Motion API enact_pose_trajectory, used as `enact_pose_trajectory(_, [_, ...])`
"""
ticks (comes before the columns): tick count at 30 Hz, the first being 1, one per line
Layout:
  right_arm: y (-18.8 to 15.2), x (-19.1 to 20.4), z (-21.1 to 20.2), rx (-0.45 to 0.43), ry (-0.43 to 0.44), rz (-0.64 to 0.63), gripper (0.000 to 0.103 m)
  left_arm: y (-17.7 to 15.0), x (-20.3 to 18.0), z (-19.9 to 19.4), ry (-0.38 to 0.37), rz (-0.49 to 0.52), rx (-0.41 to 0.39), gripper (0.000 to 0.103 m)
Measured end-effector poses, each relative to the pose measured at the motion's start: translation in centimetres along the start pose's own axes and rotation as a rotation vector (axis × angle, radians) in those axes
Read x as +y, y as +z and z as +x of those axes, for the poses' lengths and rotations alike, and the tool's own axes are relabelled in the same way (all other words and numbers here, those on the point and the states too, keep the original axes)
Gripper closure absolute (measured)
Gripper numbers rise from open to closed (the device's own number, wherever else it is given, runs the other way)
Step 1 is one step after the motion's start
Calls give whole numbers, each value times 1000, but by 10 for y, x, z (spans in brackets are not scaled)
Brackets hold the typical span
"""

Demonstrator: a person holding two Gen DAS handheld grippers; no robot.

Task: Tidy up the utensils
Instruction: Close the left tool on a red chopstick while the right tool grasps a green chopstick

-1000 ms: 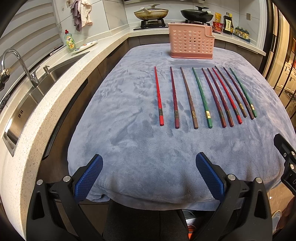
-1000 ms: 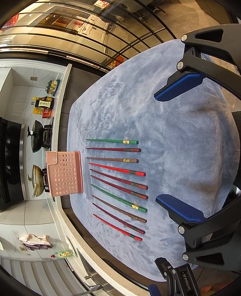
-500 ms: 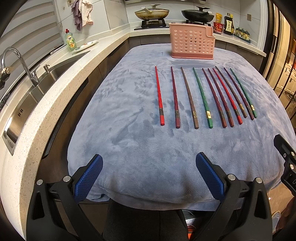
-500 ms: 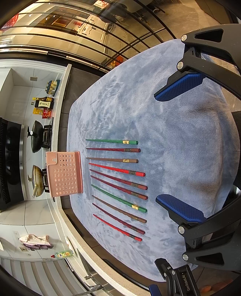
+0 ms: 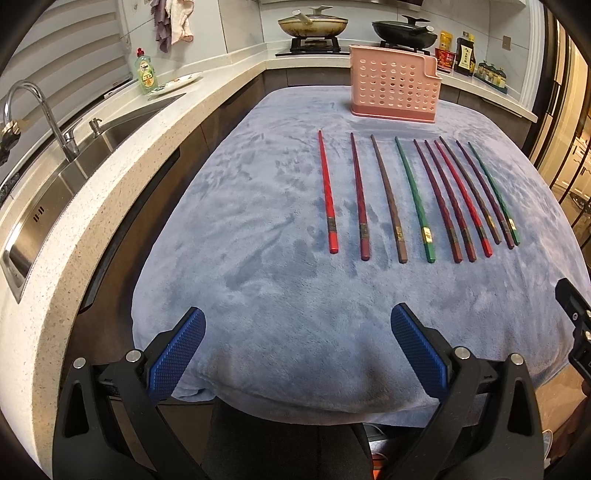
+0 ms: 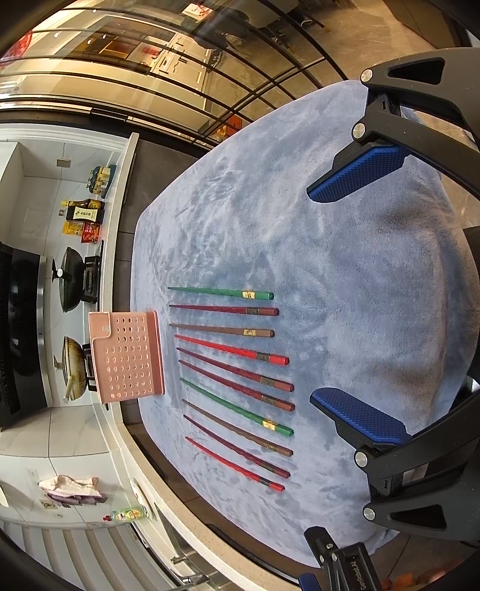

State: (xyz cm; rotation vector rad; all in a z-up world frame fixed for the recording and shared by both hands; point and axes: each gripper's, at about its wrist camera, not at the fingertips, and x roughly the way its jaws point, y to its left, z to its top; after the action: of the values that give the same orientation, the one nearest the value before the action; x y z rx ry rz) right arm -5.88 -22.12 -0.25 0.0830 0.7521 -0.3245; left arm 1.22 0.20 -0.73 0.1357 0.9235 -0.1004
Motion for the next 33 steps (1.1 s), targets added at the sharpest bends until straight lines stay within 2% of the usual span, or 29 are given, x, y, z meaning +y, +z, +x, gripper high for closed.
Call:
enact_pose_trajectory(12, [18, -14, 30, 5, -13, 26, 7, 27, 7, 36, -11, -10, -14, 7])
enact_pose_trajectory(19, [40, -20, 63, 10, -18, 45, 8, 47, 4, 64, -5, -13, -13, 15])
enact_pose_trajectory(21, [45, -21, 72, 22, -8, 52, 21, 52, 3, 72, -12, -12, -3, 19])
enact_pose_trajectory(25, [54, -20, 91, 41, 6, 69, 29, 57, 0, 85, -19, -11, 14, 24])
enact_pose_trajectory(33, [58, -22, 117, 89, 30, 88, 58, 59, -3, 104, -56, -9, 63, 40])
